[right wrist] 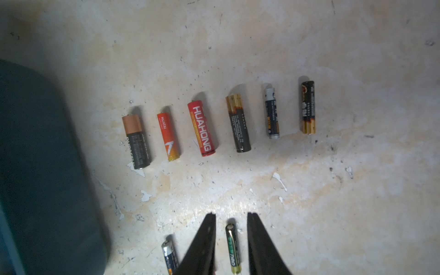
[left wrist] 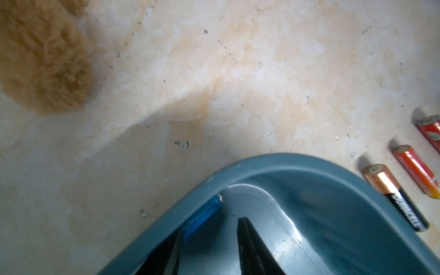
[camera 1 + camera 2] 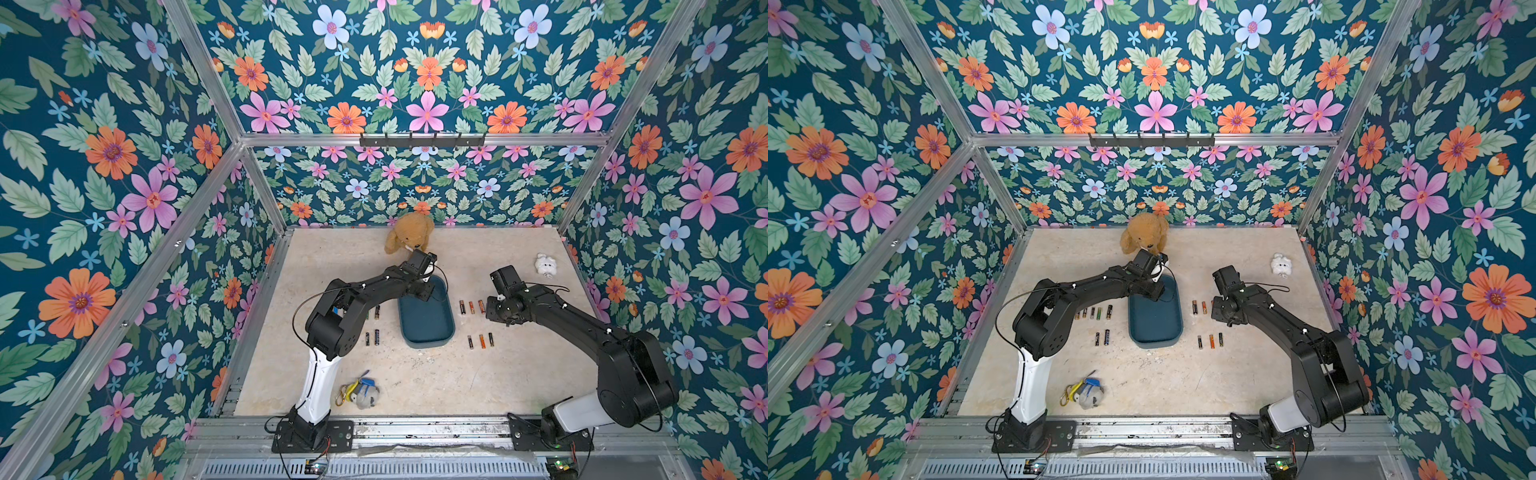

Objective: Take the batteries out of the storage box
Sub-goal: Pick up the battery from the storage box.

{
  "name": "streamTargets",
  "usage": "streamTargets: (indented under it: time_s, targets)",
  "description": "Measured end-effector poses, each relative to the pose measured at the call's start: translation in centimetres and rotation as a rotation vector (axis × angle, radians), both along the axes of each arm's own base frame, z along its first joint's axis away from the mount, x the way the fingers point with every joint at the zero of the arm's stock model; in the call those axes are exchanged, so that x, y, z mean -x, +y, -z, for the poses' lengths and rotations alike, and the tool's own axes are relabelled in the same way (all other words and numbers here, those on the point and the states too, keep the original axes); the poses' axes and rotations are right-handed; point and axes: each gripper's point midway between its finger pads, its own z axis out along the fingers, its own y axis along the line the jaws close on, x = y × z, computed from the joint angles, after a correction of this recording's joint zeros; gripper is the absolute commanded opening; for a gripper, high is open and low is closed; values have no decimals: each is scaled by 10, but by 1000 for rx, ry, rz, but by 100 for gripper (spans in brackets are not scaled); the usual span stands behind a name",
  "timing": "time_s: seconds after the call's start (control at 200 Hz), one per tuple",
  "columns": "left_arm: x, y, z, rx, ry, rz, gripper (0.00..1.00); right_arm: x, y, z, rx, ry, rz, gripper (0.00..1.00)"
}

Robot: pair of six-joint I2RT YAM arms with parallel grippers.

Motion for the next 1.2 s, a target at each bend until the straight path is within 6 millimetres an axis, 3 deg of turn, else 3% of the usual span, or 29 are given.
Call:
streamTargets:
  time_s: [0.325,0.795,0.96,1.2]
  targets:
    - [16,0,6,-56,-56,45,45,1,0,2,-2,3,-2,29]
    - [10,-2,11,-72,-89,65,46,2,-1,3,-2,5,-1,29]
    - [14,6,2,-82,-122,68,46,3,0,4,-7,8,-3,29]
    - [6,-2,-21,-45,-177,67,47,2,1,4,-9,7,-4,29]
